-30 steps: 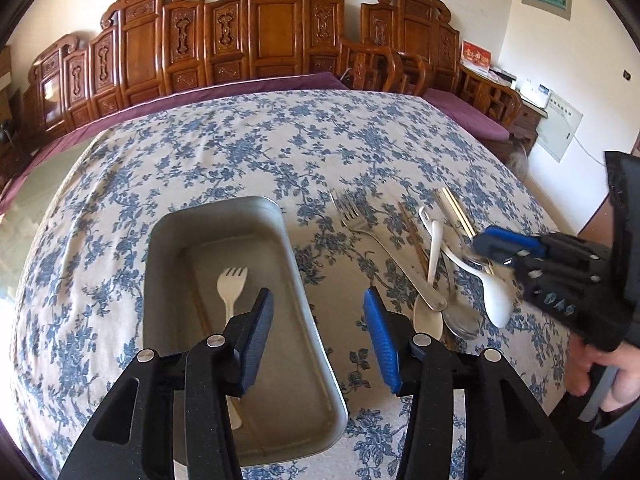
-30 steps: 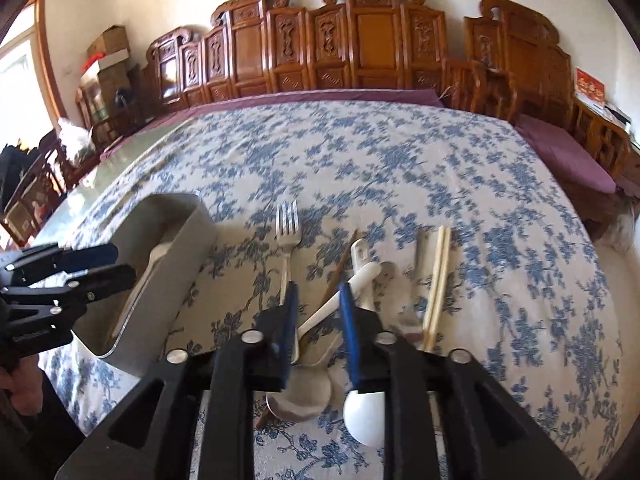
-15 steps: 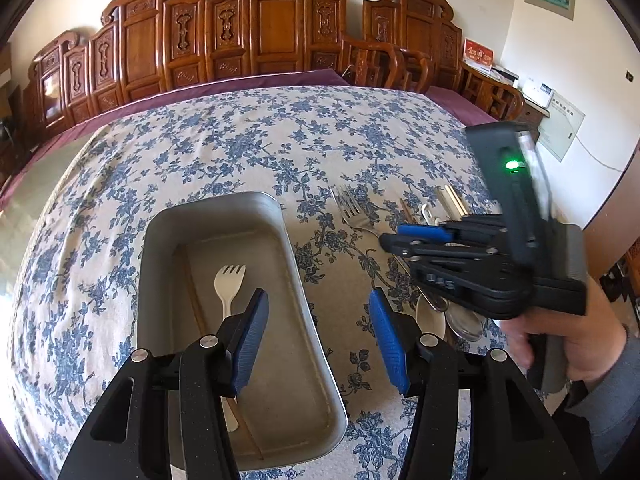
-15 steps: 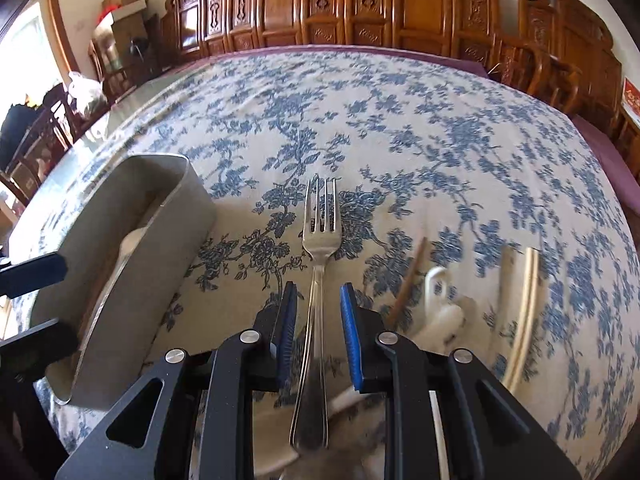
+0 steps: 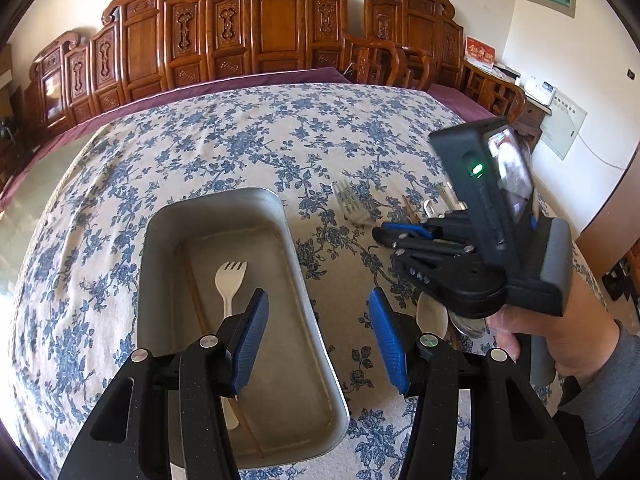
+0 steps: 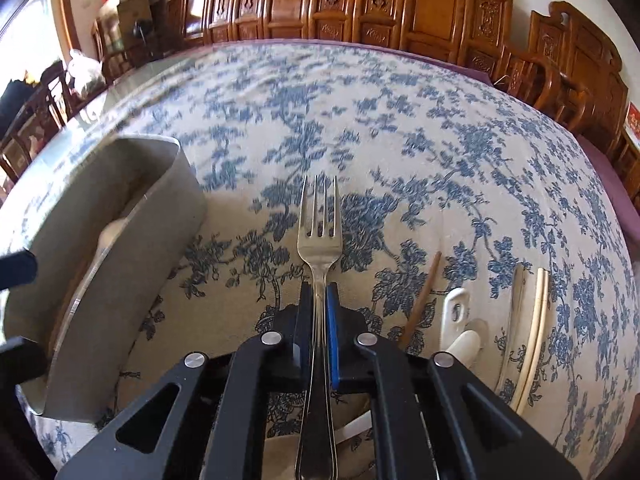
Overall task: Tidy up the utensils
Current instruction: 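Grasp a steel fork from the pile with the right tool, then grasp the white plastic knife with the left tool while the right tool holds the steel fork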
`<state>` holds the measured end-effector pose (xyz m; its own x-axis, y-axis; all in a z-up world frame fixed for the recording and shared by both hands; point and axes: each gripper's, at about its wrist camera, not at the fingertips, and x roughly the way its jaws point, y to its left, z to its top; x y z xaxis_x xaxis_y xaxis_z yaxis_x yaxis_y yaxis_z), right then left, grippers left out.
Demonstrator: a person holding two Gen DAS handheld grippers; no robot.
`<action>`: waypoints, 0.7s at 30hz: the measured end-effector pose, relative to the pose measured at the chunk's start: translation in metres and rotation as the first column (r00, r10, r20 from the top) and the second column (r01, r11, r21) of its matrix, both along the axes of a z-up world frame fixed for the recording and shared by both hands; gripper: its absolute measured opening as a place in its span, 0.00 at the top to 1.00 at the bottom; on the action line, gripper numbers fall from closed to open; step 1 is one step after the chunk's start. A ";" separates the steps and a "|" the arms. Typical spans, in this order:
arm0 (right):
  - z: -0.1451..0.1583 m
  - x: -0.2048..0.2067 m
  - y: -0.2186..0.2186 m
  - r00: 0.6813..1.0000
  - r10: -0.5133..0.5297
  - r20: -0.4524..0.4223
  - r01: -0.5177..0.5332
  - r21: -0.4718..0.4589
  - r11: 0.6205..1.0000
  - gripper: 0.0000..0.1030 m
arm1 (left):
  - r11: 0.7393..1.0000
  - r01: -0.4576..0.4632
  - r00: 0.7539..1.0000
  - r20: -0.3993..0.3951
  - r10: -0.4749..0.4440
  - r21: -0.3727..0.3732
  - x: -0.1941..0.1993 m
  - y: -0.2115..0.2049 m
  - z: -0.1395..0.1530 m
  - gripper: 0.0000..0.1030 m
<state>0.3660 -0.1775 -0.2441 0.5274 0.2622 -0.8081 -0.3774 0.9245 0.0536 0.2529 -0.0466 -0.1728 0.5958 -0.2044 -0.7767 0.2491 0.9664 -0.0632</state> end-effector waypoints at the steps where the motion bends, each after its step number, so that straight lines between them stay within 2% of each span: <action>1: 0.007 -0.002 -0.005 1.000 -0.011 0.015 0.010 0.023 1.000 0.92 | 1.000 0.001 1.000 0.001 -0.001 0.001 0.000 -0.002 0.000 0.52; 5: 0.033 -0.012 -0.034 0.996 -0.062 0.060 0.055 0.110 0.992 0.92 | 1.000 0.016 1.000 0.013 -0.016 -0.014 -0.003 -0.011 0.000 0.52; 8: 0.041 -0.019 -0.053 0.994 -0.085 0.073 0.076 0.123 0.989 0.92 | 0.999 0.033 0.999 0.017 -0.033 -0.009 -0.005 -0.021 -0.003 0.52; 14: 0.035 -0.025 -0.089 0.988 -0.145 0.048 0.138 0.126 0.982 0.92 | 0.997 0.080 0.997 -0.003 -0.080 -0.011 -0.005 -0.044 -0.011 0.52; 19: 0.031 -0.029 -0.106 0.986 -0.163 0.040 0.158 0.123 0.980 0.92 | 0.990 0.126 0.991 -0.040 -0.129 -0.063 -0.001 -0.066 -0.024 0.59; 21: 0.030 -0.030 -0.108 0.985 -0.167 0.037 0.161 0.127 0.979 0.92 | 0.989 0.143 0.988 -0.050 -0.146 -0.048 0.002 -0.077 -0.030 0.64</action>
<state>0.3360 -0.2858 -0.2144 0.6084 0.2651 -0.7481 -0.2265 0.9614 0.1565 0.2548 -0.1235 -0.2026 0.5153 -0.3203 -0.7949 0.3810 0.9165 -0.1222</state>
